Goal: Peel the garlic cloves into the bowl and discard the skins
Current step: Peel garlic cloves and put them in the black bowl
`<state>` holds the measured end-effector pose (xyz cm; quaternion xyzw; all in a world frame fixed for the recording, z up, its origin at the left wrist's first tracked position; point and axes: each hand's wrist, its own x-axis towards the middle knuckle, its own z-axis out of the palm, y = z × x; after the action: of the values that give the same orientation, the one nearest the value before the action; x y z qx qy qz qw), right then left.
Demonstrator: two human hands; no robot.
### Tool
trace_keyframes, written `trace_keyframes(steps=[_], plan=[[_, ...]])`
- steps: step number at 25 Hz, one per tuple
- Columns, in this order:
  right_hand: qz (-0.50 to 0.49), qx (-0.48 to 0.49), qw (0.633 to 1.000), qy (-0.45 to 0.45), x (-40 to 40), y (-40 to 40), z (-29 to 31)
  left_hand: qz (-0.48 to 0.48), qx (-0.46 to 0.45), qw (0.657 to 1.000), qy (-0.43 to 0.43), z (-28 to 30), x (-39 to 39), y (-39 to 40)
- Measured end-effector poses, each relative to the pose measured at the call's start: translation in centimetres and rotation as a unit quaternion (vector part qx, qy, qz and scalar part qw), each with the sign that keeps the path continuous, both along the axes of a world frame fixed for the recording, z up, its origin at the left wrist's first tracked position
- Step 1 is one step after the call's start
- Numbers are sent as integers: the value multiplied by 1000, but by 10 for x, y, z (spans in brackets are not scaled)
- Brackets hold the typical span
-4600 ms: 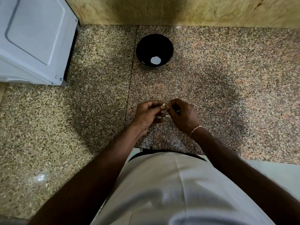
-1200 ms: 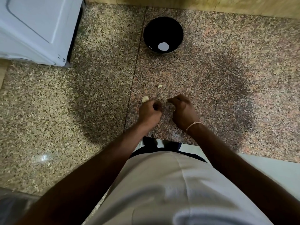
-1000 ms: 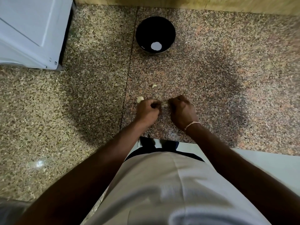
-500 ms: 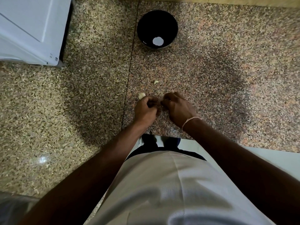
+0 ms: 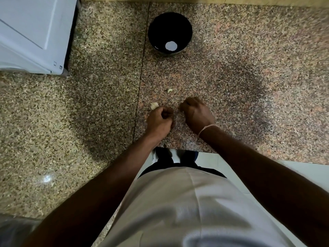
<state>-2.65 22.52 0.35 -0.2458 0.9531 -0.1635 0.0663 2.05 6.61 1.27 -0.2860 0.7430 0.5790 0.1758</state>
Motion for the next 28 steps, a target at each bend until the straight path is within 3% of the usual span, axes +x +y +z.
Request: trace_keyframes(steps=[1,2,3,4,5,6,8,10,18,23,28], plan=[[-100,-69,992,-36,-4,-1,1,-11,-9,1000,6,1,0,1],[-221,-160,956,-107,-8,0,3,-26,-26,999,17,2,-1,1],[-327,-266,884,-202,-12,3,5,-45,-55,997,30,2,-2,2],[-399,-363,790,-291,-14,8,8,-66,-91,993,43,3,-3,3],[-436,-434,704,-354,-14,12,11,-85,-129,987,54,4,-5,5],[-450,-487,638,-392,-12,16,15,-102,-165,979,63,4,-8,8],[-447,-559,555,-423,-7,21,22,-130,-225,963,74,4,-15,14],[-433,-592,529,-427,-2,21,28,-155,-272,947,77,3,-25,19],[-442,-632,494,-402,5,31,34,-166,-363,915,55,-2,-55,30],[-442,-649,482,-389,9,39,28,-201,-389,897,64,-5,-59,31],[-455,-661,459,-381,17,40,22,-287,-358,880,123,-10,-57,50]])
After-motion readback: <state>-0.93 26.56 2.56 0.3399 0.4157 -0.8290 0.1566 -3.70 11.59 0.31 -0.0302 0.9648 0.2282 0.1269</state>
